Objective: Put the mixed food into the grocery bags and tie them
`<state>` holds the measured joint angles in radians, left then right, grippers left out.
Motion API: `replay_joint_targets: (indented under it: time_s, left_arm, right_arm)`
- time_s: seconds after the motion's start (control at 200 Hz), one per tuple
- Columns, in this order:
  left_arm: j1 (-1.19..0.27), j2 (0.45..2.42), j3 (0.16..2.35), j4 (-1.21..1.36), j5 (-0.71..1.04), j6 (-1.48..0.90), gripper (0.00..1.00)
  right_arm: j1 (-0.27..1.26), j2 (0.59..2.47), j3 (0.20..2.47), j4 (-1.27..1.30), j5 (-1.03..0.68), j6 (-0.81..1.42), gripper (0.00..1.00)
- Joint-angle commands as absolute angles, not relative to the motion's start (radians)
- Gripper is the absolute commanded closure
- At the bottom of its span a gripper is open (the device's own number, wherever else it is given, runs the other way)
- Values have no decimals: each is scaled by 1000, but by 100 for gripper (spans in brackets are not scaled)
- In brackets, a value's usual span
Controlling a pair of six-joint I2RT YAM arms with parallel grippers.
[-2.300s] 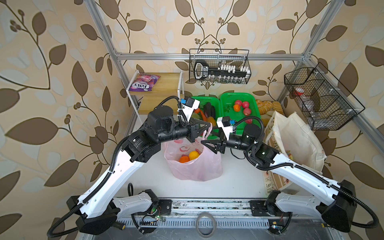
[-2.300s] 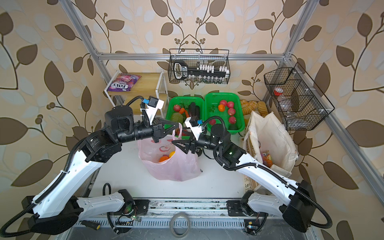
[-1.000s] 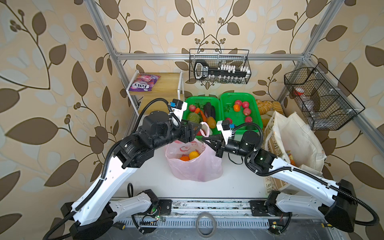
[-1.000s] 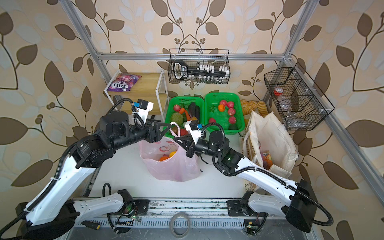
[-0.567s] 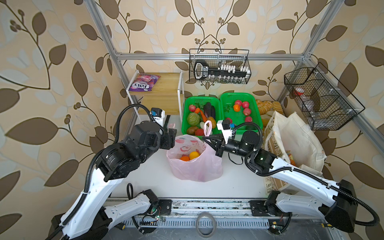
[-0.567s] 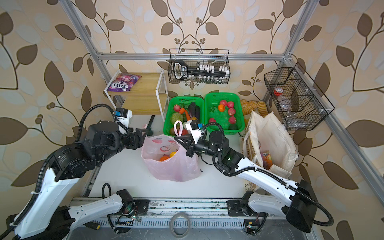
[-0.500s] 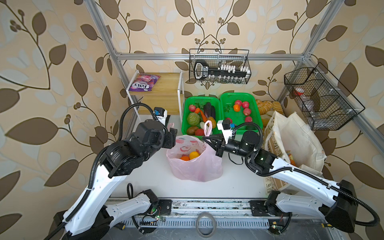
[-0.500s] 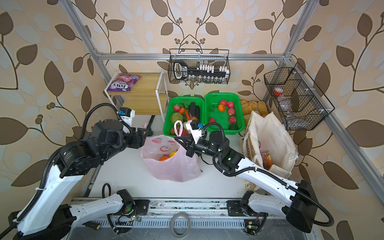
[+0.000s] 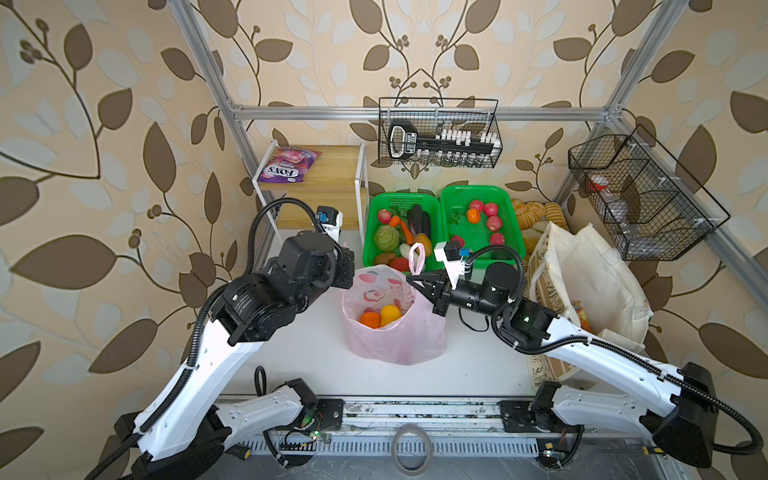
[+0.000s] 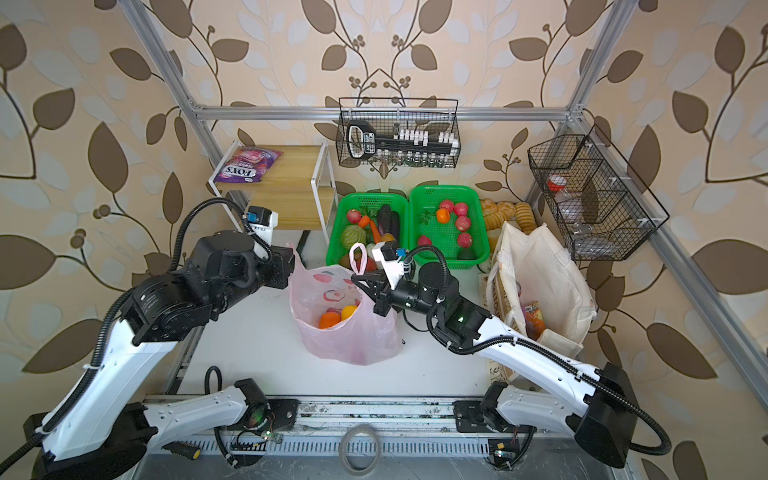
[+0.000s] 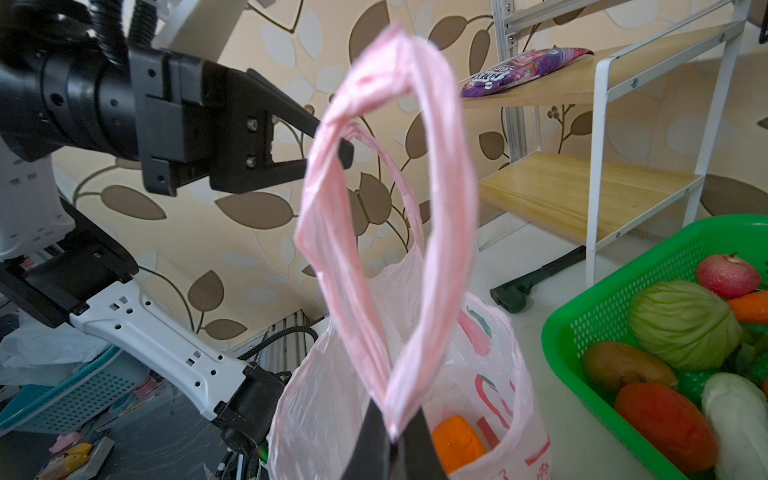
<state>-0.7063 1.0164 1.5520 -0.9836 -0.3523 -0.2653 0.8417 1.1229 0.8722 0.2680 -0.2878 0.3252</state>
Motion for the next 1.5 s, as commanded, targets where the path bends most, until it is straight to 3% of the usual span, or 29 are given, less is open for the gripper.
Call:
replay_joint_targets:
  time_s: [0.0,0.33,0.68,0.94,1.345,1.495]
  left_arm:
    - [-703,976,1573,-913,-289,-210,100]
    - [-703,1118,1759,-1139,244,78,100]
    - [-704,1295,1935,-1299,549,293,100]
    - [-704,1334,1953,-1306,589,315,100]
    - [-704,1342,1909,-1222,531,319,100]
    - [-704,1350,1899,-1194,551,309,100]
  right_arm:
    - [844,1105,894,221,-266,342,100]
    - [837,1137,1030,-3,-356,403,100]
    - [806,1248,1146,-53,-496,397,99]
    - [798,1312,1157,-28,-617,372,95]
    - [777,1290,1104,16,-744,288,82]
    - [764,1268,1067,54,-754,285,72]
